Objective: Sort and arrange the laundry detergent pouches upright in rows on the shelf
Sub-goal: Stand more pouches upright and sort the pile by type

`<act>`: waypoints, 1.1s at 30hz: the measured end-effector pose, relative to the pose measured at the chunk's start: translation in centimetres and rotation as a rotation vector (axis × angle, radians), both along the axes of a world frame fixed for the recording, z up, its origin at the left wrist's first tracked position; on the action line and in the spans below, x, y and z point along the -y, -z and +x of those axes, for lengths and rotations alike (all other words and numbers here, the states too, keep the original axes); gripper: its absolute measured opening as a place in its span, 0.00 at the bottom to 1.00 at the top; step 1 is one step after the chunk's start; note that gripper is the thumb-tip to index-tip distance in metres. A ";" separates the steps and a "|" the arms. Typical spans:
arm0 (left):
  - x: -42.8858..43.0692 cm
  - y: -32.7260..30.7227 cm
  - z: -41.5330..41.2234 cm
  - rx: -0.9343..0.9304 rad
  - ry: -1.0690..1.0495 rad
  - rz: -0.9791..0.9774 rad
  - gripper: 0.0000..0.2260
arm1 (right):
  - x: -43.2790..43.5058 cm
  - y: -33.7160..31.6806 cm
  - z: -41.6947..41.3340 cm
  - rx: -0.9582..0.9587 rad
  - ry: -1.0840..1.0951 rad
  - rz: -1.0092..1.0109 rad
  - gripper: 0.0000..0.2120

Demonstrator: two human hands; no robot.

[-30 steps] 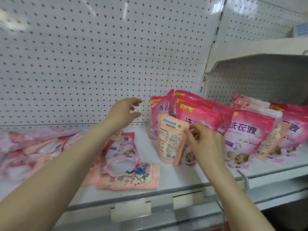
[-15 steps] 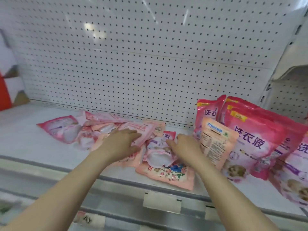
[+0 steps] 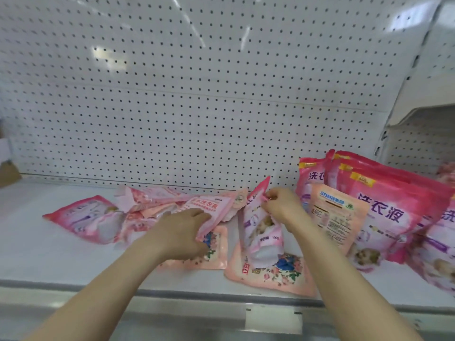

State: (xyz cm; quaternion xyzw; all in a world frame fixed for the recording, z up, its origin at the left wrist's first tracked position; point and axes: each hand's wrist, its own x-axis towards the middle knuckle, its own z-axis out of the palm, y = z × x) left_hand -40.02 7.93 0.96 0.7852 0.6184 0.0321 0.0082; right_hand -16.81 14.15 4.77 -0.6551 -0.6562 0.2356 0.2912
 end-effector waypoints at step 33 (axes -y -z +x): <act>-2.7 -1.4 -1.5 0.212 0.003 -0.042 0.23 | 1.2 -0.6 -6.0 0.479 0.031 0.733 0.16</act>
